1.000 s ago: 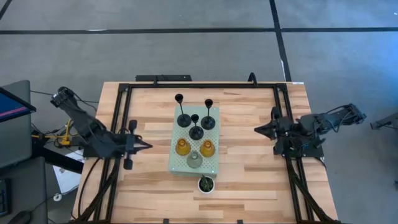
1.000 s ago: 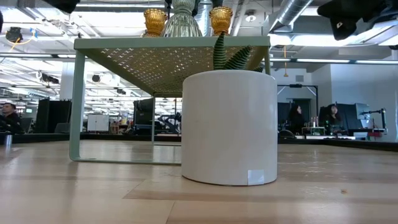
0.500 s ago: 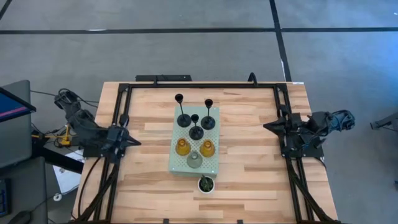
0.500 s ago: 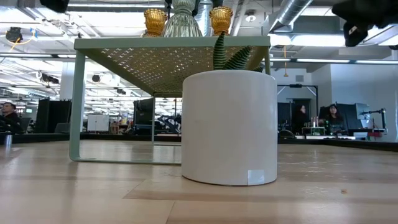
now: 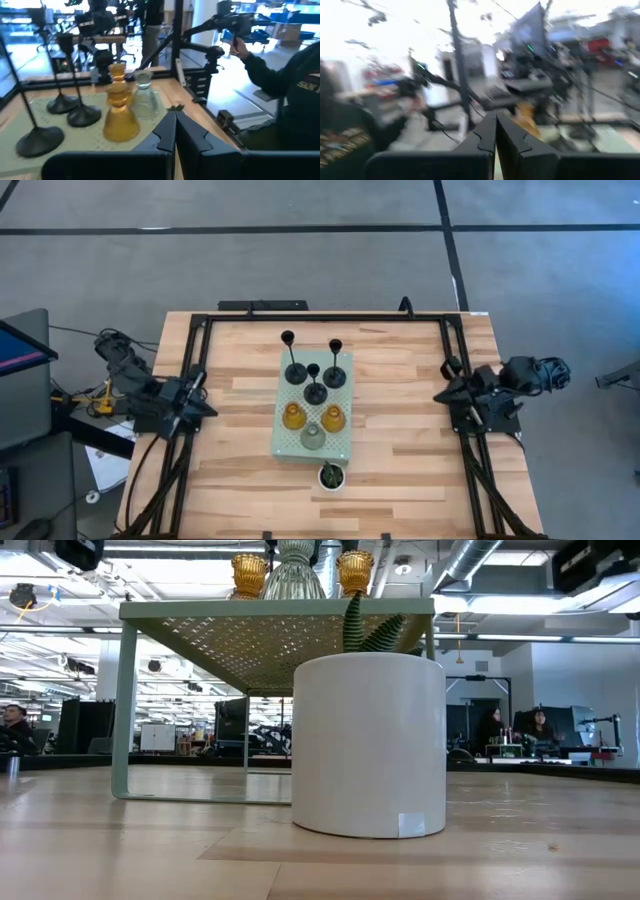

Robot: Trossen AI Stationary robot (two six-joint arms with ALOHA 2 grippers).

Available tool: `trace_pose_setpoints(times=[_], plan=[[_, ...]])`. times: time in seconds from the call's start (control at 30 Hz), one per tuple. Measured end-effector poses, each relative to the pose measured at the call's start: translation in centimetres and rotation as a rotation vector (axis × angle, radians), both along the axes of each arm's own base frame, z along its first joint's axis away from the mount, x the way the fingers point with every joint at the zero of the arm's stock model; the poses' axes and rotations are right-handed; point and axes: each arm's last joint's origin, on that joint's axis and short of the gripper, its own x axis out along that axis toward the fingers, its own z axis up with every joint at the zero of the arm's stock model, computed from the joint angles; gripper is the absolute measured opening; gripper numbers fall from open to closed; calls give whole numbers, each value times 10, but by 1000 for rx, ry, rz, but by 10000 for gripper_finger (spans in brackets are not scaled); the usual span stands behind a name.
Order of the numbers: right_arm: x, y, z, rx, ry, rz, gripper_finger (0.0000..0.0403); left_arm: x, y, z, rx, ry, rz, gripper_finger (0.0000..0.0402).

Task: Pick & Place candle stick holders
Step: Return to Home Position

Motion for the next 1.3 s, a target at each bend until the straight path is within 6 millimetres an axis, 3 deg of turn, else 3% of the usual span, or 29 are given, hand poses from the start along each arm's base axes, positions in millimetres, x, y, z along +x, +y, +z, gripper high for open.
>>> trace_pose_setpoints(times=[0.1,0.3,0.83,1.1,1.3], plan=[[-2,1,6,16,-59,69,0,0,0,1,-3,-12,-16,8],[3,3,-4,15,-33,73,0,-1,-1,1,-7,-16,-35,8],[28,11,-61,-16,-23,-14,0,4,-5,-8,-6,17,-35,8],[33,13,-83,-50,32,-14,0,4,-5,-8,-9,18,-35,8],[33,13,-88,-77,76,-8,0,4,-5,-8,-13,14,-36,8]])
